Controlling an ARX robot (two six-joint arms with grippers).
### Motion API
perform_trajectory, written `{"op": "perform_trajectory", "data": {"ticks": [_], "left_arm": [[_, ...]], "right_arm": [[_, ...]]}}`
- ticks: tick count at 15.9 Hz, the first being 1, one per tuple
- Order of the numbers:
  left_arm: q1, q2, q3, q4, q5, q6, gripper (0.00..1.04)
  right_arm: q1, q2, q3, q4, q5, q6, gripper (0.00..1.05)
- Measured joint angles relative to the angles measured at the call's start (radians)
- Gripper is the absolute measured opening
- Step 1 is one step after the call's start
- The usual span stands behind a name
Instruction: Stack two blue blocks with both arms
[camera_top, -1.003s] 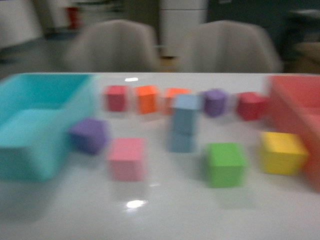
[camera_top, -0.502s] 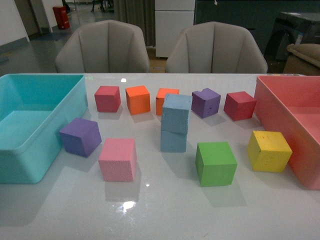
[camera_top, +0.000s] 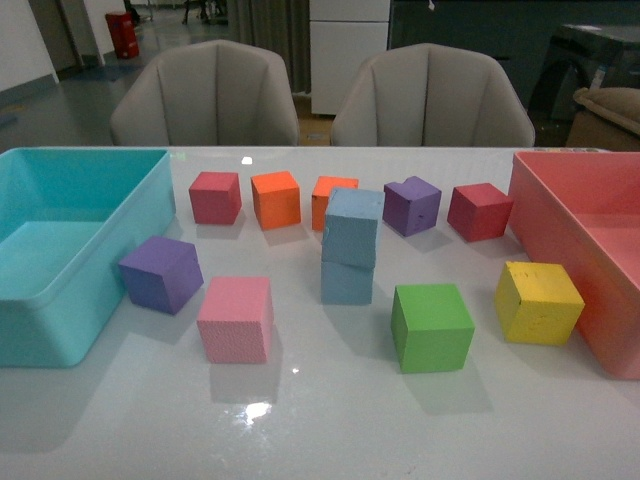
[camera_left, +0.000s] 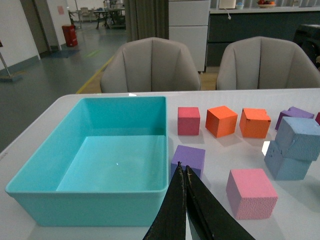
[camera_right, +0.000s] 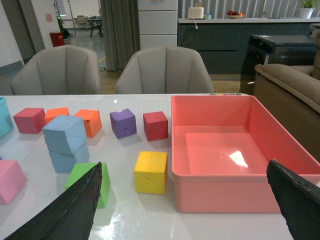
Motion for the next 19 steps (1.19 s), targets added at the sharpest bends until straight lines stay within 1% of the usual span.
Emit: {"op": "perform_trajectory", "data": {"ticks": [1, 2, 3, 4, 10, 19], "left_arm": [[0.034, -0.039, -0.007, -0.031, 0.050, 0.000, 0.02], [0.108, -0.082, -0.017, -0.063, 0.103, 0.000, 0.02], [0.116, -0.095, -0.033, -0.036, 0.095, -0.001, 0.02], [0.113, -0.112, -0.050, -0.048, 0.113, 0.000, 0.02], [0.107, -0.285, -0.050, -0.216, 0.113, 0.000, 0.02], [0.107, -0.422, -0.050, -0.356, 0.113, 0.000, 0.02]], "right_arm": [[0.000, 0.000, 0.000, 0.000, 0.000, 0.000, 0.98], [0.000, 0.000, 0.000, 0.000, 0.000, 0.000, 0.98], [0.000, 0.000, 0.000, 0.000, 0.000, 0.000, 0.98], [0.000, 0.000, 0.000, 0.000, 0.000, 0.000, 0.98], [0.000, 0.000, 0.000, 0.000, 0.000, 0.000, 0.98], [0.000, 0.000, 0.000, 0.000, 0.000, 0.000, 0.98]]}}
